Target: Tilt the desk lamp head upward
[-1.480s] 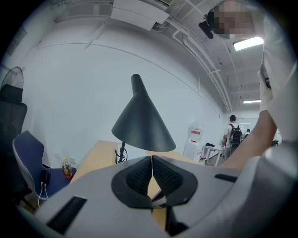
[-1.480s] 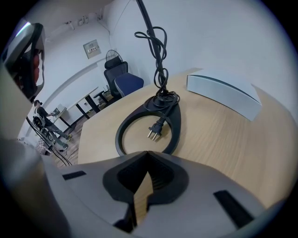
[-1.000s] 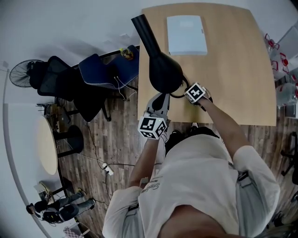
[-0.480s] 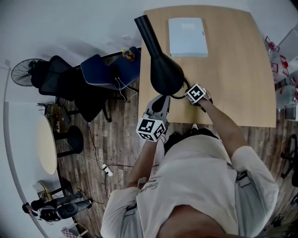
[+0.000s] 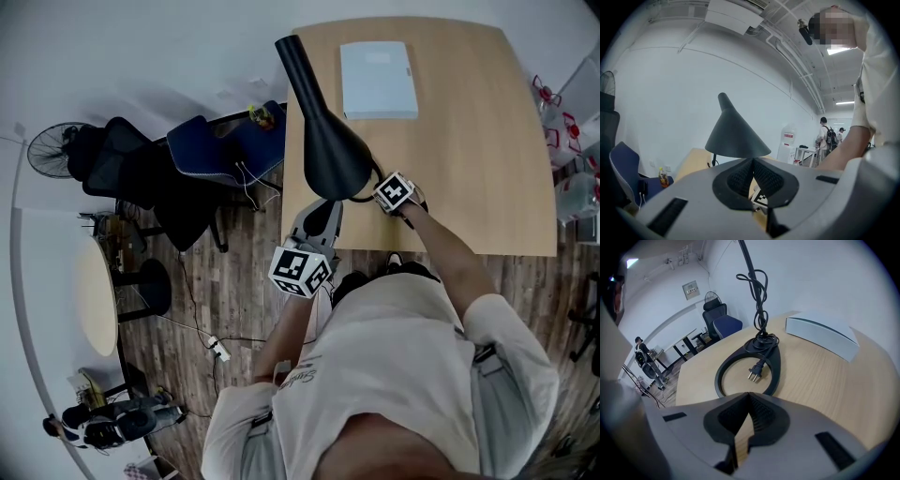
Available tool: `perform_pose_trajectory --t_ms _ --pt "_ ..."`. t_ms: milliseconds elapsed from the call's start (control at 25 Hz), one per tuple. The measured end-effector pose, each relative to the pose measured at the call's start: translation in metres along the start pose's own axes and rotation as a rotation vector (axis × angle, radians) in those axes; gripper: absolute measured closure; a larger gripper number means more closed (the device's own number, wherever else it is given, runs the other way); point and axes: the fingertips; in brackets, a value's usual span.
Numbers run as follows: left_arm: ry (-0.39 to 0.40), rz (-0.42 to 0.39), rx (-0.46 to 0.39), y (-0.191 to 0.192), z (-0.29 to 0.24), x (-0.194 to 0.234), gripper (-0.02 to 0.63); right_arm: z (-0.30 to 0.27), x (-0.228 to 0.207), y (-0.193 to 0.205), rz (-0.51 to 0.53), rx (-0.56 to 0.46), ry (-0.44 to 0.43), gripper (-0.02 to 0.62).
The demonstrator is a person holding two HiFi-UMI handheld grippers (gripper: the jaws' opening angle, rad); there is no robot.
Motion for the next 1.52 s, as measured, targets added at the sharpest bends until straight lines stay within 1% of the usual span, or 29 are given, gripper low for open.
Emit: perform_pose_trajectory --t_ms 120,240,400,520,720,1200,1440,1520 --pt "0.001 0.008 0.007 -0.01 0.006 -0.008 0.591 0.001 0.005 0.003 -0.015 0.01 -0.018 0.6" --pt "-0.01 0.02 0.021 -0.017 0.01 -0.014 0.591 0.002 -0.002 0.001 -0.003 -0.004 0.011 0.6" --pt "-0.024 0.03 0.041 -0.022 0.013 -0.02 0.591 0.002 -0.003 0.003 -0.011 -0.005 0.016 0.6" --pt "-0.023 0.036 0.038 -0.03 0.017 -0.024 0.591 0.003 -0.003 0.003 -0.015 -0.011 0.023 0.6" --pt "0.0 0.08 0.058 -0.044 0.023 -0.03 0.591 0.003 -0.003 0.002 -0.013 -0.012 0.034 0.6" --pt "-0.003 0.107 0.04 -0.08 0.039 -0.02 0.591 -0.003 0.01 -0.005 -0.001 0.0 0.022 0.6" --pt "0.005 0.094 0.028 -0.091 0.044 -0.022 0.591 -0.006 0.013 -0.007 0.05 0.022 0.049 0.6" --pt "0.008 0.092 0.015 -0.095 0.043 -0.023 0.591 -0.006 0.011 -0.006 0.045 0.019 0.057 0.6"
Point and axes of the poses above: the fingertips, and each gripper's own axes: z backward along the fingers, x to its left, y out of its underside, and after that the axes turned 3 degrees about z, right-handed
